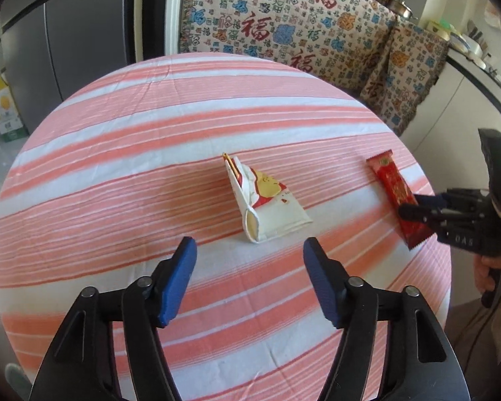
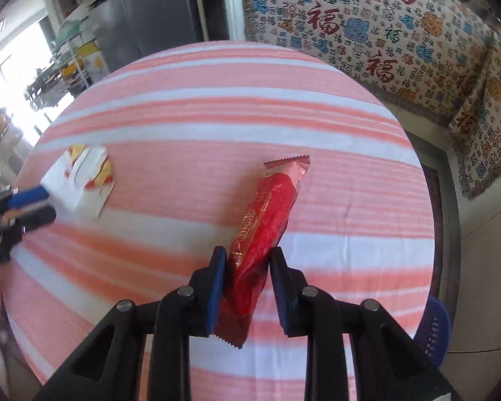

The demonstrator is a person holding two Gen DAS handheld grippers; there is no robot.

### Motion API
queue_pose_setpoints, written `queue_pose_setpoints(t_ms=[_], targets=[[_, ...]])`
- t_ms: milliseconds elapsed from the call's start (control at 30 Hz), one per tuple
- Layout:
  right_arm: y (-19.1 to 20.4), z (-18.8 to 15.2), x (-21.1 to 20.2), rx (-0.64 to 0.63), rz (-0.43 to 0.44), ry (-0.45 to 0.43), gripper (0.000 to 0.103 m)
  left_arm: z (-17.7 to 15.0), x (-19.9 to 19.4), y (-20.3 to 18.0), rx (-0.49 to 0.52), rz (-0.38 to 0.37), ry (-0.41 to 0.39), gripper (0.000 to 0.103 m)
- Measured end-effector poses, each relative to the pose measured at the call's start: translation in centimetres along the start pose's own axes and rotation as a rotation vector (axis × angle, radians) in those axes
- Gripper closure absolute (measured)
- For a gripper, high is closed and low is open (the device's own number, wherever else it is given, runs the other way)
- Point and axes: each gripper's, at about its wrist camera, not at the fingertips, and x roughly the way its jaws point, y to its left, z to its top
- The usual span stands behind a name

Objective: Collect trash

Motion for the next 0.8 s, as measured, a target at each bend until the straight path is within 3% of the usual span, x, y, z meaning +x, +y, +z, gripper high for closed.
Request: queue_pose_setpoints(t_ms=[133, 167, 233, 433, 533, 633, 667, 700, 733, 800], targets=[[-0.2, -3.0, -1.8, 0.005, 0.005, -0.020, 0.070, -0.6, -0.4, 0.2, -0.056, -0.052, -0.023, 0.024], [-0.5, -3.3, -2.1, 0.021, 0.013, -0.026, 0.058, -0.4, 0.0, 0.1, -0.065, -0.053, -0.021, 0.024], [-1.1, -3.6, -2.7, 0.063, 0.032, -0.044, 0.048, 0.2, 0.5, -0.3, -0.068, -0.030, -0.032, 0.024], [-1.5, -2.0, -2.8, 0.119, 0.023, -0.041, 0.048, 2.6, 2.1, -1.2, -0.031, 0.078, -0.053, 0.027], [-0.8, -0.8, -2.1, 0.112, 0.008, -0.015, 0.048, 3.2, 3.2, -0.7, -0.033, 0.102, -0.026, 0.038], [-0.7, 0.0, -1.1, 0.120, -0.019, 0.023, 0.048, 3.3, 3.9, 0.0, -0.049, 0.100, -0.005, 0.057], [-0.7, 0.1, -0.9, 0.122, -0.025, 0.036, 0.050, 3.2, 4.1, 0.1, -0.048, 0.090, 0.003, 0.075], [-0.6, 0.2, -0.8, 0.120, -0.029, 0.043, 0.056, 3.1, 4.3, 0.1, -0.044, 0.084, 0.015, 0.093], [-0.5, 0.2, -0.8, 0.108, -0.036, 0.053, 0.078, 3.0, 4.4, 0.1, -0.042, 0.079, 0.020, 0.093], [-0.4, 0.0, -1.1, 0.103, -0.050, 0.055, 0.083, 2.7, 4.1, 0.2, -0.044, 0.070, 0.012, 0.095]])
